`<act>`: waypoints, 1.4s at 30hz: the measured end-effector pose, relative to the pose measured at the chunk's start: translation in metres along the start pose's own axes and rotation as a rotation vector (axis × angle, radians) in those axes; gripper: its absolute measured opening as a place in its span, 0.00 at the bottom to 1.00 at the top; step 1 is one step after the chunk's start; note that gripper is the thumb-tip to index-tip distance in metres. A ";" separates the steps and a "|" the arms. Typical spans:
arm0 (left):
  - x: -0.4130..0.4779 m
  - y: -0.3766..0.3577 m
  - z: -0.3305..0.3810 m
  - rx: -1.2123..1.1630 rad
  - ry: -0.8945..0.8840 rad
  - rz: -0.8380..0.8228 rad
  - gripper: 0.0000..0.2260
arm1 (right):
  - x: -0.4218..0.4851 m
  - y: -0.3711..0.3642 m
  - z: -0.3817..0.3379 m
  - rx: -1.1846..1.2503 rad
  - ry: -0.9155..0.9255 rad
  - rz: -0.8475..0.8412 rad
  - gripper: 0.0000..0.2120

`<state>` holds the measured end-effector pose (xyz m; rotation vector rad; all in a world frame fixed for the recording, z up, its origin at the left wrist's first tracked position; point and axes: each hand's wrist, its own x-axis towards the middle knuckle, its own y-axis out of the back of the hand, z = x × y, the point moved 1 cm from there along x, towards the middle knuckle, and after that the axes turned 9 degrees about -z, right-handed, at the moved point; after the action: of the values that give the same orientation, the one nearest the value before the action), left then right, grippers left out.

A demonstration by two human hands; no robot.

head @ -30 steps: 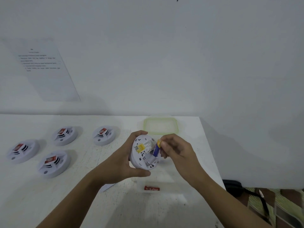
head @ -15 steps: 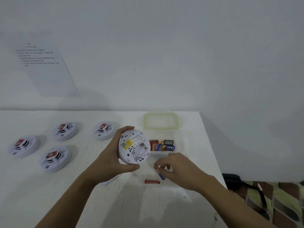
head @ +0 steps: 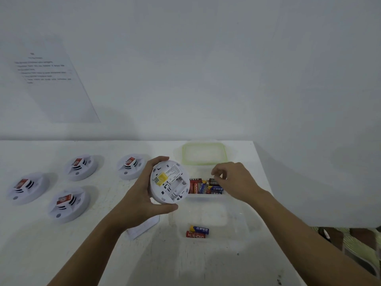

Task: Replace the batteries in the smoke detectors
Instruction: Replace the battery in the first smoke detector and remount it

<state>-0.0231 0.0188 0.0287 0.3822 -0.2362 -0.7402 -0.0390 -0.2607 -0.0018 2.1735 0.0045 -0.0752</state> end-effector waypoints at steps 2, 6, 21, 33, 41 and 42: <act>0.004 0.002 -0.002 0.009 -0.006 0.000 0.45 | 0.009 -0.001 -0.002 -0.084 0.013 -0.040 0.09; 0.013 0.008 -0.006 0.019 -0.013 -0.002 0.45 | 0.023 -0.005 -0.013 -0.204 0.044 -0.180 0.10; 0.034 0.016 -0.015 0.016 0.012 -0.021 0.44 | 0.041 -0.007 -0.019 -0.358 0.140 -0.397 0.12; 0.025 0.009 -0.013 0.003 0.019 0.041 0.45 | -0.002 0.008 -0.031 0.637 0.077 0.107 0.08; 0.022 -0.013 -0.003 -0.068 0.024 0.038 0.44 | -0.021 0.001 -0.050 0.603 0.166 0.085 0.08; 0.021 -0.015 -0.001 -0.064 0.021 0.034 0.44 | -0.023 0.000 -0.050 0.581 0.167 0.068 0.08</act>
<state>-0.0166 -0.0060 0.0230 0.3244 -0.1987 -0.7086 -0.0593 -0.2191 0.0271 2.7522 0.0046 0.1646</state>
